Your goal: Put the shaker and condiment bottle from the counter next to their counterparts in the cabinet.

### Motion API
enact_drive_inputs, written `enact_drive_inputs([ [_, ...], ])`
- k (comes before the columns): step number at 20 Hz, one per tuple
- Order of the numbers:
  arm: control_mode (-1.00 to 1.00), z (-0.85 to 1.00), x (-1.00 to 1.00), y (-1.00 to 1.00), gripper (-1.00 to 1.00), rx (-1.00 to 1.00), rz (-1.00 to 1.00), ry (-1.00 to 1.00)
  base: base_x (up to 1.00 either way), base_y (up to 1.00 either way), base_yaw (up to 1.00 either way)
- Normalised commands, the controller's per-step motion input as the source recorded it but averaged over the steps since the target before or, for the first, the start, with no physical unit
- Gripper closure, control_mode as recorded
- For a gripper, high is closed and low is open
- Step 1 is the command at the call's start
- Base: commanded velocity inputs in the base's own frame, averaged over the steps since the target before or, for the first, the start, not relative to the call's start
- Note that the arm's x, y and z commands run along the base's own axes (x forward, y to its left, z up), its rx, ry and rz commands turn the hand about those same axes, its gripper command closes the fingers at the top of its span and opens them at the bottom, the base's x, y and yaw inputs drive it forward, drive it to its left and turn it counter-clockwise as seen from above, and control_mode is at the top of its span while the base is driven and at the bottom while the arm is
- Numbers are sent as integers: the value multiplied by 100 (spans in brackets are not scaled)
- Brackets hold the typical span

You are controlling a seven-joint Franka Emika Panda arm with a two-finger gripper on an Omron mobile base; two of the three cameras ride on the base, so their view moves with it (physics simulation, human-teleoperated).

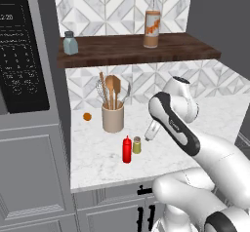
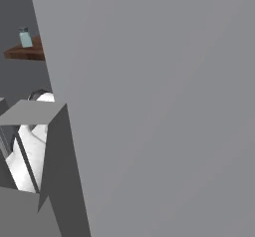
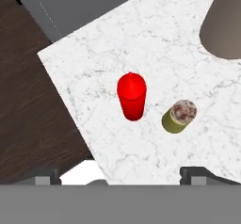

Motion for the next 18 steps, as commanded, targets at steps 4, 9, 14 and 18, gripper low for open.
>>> enact_drive_inputs([
  [4, -100, 0, -28, 0, -100, 5, 25, -14, 0, 0, 0],
  [9, -100, 0, -18, 0, -100, 18, 21, -4, 0, 0, 0],
  [14, -100, 0, -22, 0, -100, 30, 19, 0, 0, 0, 0],
  [18, -100, -1, -19, 0, -100, 25, 7, 0, 0, 0, 0],
])
